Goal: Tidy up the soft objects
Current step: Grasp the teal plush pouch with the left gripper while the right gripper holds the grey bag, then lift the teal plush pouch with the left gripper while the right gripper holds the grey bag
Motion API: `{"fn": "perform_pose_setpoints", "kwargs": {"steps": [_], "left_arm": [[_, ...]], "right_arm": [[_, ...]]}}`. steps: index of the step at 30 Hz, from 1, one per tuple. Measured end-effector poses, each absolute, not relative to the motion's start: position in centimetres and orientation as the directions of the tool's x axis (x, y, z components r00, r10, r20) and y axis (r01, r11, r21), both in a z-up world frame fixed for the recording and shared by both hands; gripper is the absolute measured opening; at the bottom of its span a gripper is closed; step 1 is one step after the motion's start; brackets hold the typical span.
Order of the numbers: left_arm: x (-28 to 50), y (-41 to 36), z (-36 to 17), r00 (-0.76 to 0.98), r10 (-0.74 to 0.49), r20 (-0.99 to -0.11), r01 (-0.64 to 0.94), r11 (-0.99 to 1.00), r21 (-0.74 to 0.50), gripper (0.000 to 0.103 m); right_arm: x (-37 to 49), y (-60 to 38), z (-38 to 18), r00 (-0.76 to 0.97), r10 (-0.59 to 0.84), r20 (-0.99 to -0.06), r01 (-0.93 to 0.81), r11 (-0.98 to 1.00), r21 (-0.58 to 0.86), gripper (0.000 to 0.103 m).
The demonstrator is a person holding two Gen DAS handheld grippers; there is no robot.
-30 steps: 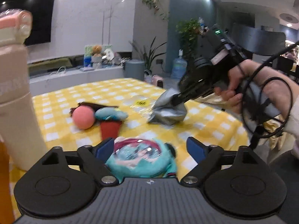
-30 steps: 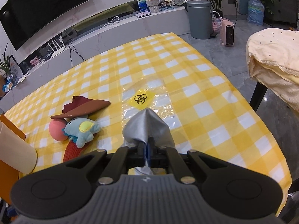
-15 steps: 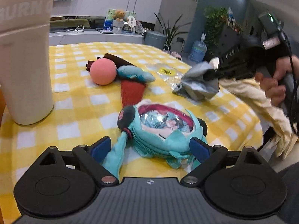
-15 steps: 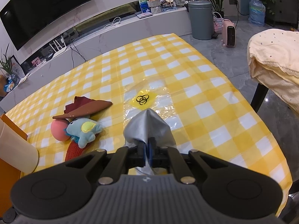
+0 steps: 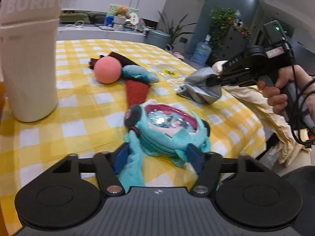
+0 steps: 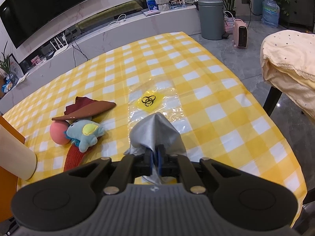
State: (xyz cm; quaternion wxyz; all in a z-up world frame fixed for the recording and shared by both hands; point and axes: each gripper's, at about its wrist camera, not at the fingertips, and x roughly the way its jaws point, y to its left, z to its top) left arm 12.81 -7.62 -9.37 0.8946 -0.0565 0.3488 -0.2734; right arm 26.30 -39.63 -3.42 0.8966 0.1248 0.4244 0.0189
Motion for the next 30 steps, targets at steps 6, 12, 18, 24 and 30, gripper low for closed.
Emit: {"fn": "perform_pose_setpoints", "kwargs": {"steps": [6, 12, 18, 24, 30], "left_arm": [[12.9, -7.1, -9.6, 0.576, -0.581, -0.575, 0.425, 0.814, -0.396, 0.021], [12.2, -6.9, -9.1, 0.605, -0.569, -0.557, 0.393, 0.822, -0.412, 0.005], [11.7, -6.4, -8.1, 0.623, -0.568, -0.539, 0.366, 0.820, -0.440, 0.005], [11.7, -6.6, -8.4, 0.620, -0.555, -0.555, 0.353, 0.828, -0.435, 0.005], [11.6, -6.8, -8.4, 0.623, -0.547, -0.560, 0.356, 0.835, -0.420, 0.005]], "right_arm": [[26.3, -39.4, -3.4, 0.637, 0.133, -0.759, 0.065, 0.972, 0.225, 0.004], [26.3, -39.0, -3.6, 0.626, 0.145, -0.766, 0.037, 0.976, 0.215, 0.004], [27.1, -38.6, -5.3, 0.585, 0.135, -0.800, 0.073, 0.973, 0.217, 0.006], [27.4, -39.1, -6.2, 0.577, 0.129, -0.806, 0.112, 0.966, 0.235, 0.048], [28.1, -39.4, -6.6, 0.616, 0.133, -0.777, 0.128, 0.955, 0.266, 0.063]]}}
